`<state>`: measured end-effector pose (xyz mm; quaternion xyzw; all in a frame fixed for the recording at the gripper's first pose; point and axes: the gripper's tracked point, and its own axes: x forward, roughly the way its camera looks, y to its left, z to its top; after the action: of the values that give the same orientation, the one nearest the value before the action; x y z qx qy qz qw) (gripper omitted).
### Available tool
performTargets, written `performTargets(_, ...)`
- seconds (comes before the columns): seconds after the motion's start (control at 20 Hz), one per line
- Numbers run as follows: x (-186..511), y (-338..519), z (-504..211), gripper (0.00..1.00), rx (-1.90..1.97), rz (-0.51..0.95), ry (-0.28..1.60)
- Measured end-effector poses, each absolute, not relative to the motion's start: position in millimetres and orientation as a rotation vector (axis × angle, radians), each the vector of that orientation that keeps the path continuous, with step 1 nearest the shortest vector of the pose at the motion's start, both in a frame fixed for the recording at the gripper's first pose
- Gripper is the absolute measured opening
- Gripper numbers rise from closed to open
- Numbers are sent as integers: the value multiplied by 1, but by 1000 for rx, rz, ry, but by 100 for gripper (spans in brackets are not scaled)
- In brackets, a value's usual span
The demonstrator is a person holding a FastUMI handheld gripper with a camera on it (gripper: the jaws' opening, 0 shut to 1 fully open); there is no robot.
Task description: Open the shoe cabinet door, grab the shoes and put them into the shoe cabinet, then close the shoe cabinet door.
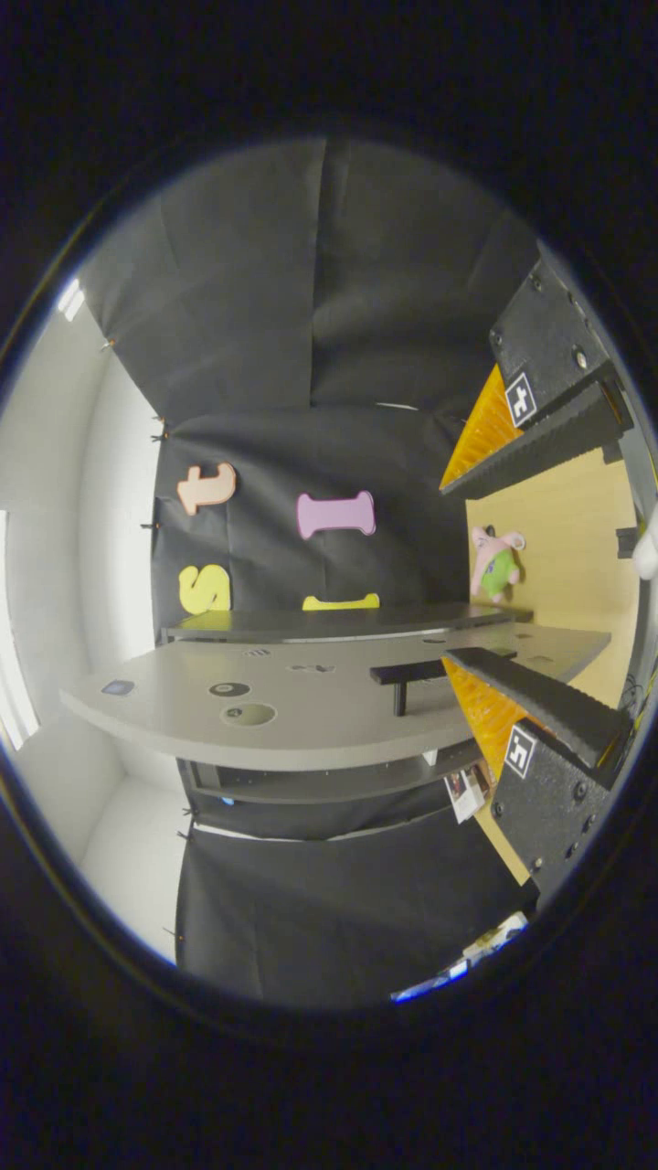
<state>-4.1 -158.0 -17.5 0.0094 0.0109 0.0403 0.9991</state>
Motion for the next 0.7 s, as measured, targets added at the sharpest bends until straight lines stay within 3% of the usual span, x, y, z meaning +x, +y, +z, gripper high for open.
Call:
performTargets(0.55,61,-139,-13,100,-1,260,39)
performTargets(0.7,62,-137,-10,100,-23,251,31)
